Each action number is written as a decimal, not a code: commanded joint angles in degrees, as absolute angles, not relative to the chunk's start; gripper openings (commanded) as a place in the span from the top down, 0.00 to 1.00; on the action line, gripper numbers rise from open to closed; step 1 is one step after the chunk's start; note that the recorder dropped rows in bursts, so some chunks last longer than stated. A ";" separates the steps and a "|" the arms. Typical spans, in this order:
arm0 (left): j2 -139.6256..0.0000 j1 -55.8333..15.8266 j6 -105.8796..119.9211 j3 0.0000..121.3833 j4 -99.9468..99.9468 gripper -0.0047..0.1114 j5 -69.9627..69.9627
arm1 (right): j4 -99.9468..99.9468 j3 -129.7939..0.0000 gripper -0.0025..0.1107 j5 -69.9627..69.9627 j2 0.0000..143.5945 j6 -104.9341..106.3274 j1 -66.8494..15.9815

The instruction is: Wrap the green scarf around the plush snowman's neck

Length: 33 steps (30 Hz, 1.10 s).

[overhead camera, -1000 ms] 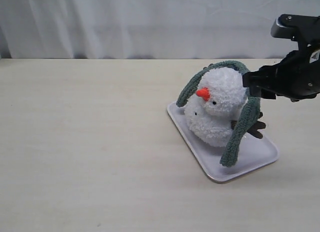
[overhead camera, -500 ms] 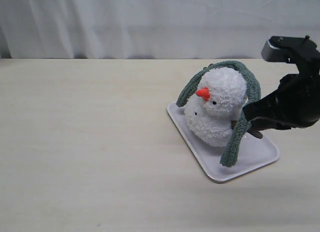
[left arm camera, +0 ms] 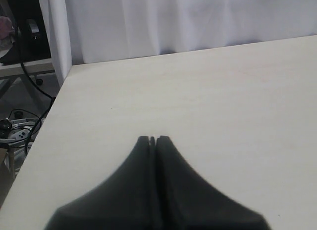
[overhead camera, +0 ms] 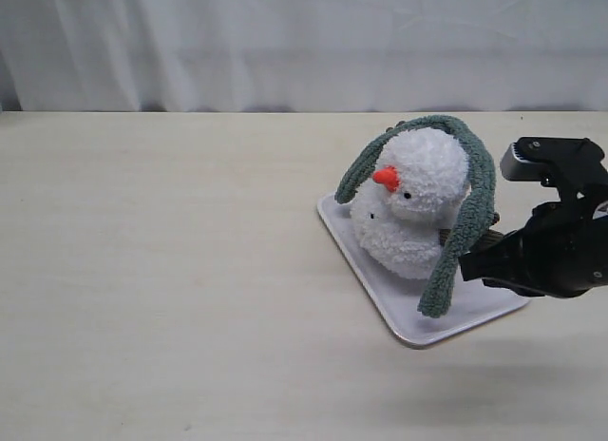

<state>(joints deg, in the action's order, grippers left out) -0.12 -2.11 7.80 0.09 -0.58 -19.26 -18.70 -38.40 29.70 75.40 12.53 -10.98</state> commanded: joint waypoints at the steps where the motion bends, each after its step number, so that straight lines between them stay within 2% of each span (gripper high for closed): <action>1: 0.00 -2.70 7.69 0.00 -0.56 0.96 -18.54 | -20.90 -35.65 0.94 24.24 75.32 12.64 -10.78; 13: 0.00 -2.70 7.69 0.00 -0.56 0.96 -18.54 | -43.84 -33.99 0.94 18.10 83.73 36.57 -10.78; 19: 0.00 -2.70 7.69 0.00 -0.56 0.96 -18.54 | -50.10 -34.09 0.94 12.56 87.18 42.15 -10.78; 27: 0.00 -2.70 7.69 0.00 -0.56 0.96 -18.54 | -52.41 -38.61 0.94 16.80 88.18 45.00 -10.78; 33: 0.00 -2.70 7.69 0.00 -0.56 0.96 -18.54 | -65.51 -38.61 0.94 20.92 88.66 58.36 -10.78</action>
<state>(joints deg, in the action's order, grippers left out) -0.12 -2.11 7.80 0.09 -0.58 -19.26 -61.76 -38.20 18.32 88.02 53.65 -10.98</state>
